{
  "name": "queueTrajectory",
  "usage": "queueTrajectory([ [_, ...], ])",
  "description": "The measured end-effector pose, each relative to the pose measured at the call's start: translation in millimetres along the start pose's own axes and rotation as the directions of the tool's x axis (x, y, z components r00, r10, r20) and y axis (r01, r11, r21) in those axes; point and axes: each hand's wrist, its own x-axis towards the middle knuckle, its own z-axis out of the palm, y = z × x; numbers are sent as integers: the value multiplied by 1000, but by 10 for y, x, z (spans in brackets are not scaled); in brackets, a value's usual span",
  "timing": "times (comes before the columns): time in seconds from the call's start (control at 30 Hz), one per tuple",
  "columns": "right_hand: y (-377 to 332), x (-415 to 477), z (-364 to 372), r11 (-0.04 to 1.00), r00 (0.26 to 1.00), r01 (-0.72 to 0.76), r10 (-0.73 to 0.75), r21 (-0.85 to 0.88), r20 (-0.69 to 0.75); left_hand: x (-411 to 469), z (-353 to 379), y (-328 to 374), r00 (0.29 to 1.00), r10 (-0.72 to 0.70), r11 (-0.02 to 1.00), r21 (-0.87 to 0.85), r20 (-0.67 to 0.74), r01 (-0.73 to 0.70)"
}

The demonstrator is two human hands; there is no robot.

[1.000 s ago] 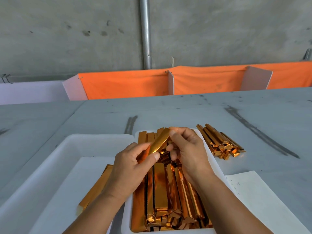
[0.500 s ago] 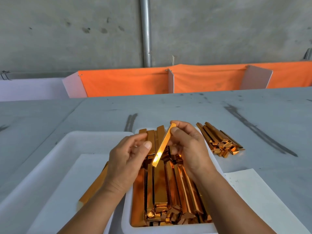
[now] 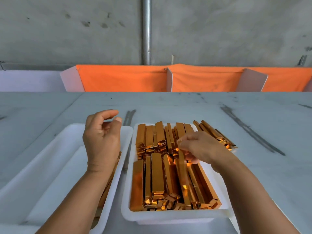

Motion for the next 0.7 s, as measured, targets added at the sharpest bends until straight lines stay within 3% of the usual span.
queueTrajectory([
  [0.1, 14, -1, -43, 997, 999, -49, 47, -61, -24, 34, -50, 56, 999, -30, 997, 76, 39, 27],
  [0.23, 65, -5, -17, 922, 1000, -21, 20, -386, -6, 125, -150, 62, 978, -157, 960, 254, 136, 119],
  [0.33, 115, -11, 21, 888, 1000, -6, 17, -460, 20, 238, -290, -33, 946, -271, 891, 419, 180, 176],
  [0.43, 166, -5, 50, 885, 1000, -14, 14, -466, -2, 317, -434, -181, 846, -455, 692, 708, 278, 139],
  [0.57, 196, 25, 69, 867, 1000, -21, 12, -498, -22, 219, -560, -381, 634, -710, 343, 937, 308, -70],
  [0.7, 184, 34, 70, 878, 999, -14, -7, -479, -41, 59, -529, -541, 514, -805, 221, 954, 297, -204],
])
